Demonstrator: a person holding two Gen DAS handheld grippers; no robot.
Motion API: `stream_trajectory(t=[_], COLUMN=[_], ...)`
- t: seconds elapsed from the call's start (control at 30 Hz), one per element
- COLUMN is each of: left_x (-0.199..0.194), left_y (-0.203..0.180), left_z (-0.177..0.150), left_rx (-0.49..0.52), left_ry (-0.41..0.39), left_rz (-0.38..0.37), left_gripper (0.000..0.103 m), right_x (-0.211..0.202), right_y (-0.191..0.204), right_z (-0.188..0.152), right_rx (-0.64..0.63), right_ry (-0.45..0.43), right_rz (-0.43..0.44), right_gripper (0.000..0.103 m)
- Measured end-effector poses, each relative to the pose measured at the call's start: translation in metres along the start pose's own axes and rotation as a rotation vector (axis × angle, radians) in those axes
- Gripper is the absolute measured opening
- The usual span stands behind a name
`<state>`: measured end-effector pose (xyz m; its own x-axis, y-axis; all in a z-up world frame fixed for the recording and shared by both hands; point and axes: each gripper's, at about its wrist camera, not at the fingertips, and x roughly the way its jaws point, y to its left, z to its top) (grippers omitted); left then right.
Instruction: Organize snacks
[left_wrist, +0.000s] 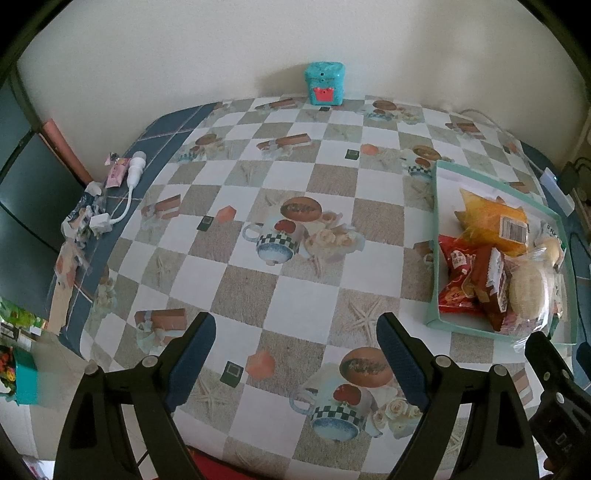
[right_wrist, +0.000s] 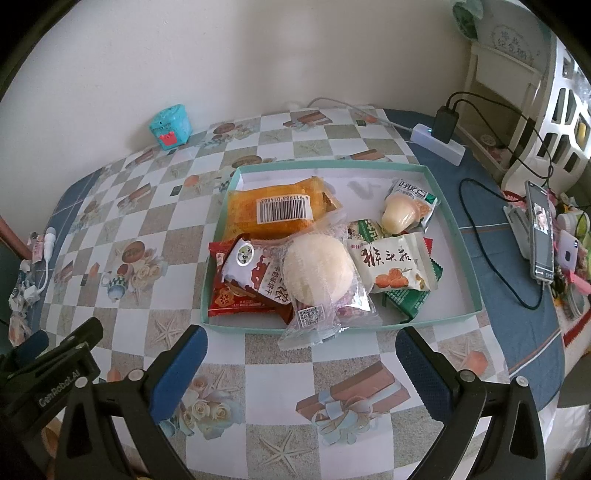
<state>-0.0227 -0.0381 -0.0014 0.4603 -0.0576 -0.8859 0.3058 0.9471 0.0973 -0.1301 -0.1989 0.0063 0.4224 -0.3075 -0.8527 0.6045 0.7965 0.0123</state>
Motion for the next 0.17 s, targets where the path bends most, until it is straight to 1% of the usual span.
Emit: stream_trajectory(t=[0.17], left_x=[-0.0016], left_y=[0.0007], left_z=[0.0012], left_rx=[0.004], left_ry=[-0.005], left_rz=[-0.011], left_gripper=[0.089], right_x=[0.0005], right_y=[-0.0002], right_z=[0.0002], right_rx=[0.0], right_ry=[0.0], right_rz=[0.001], right_gripper=[0.103])
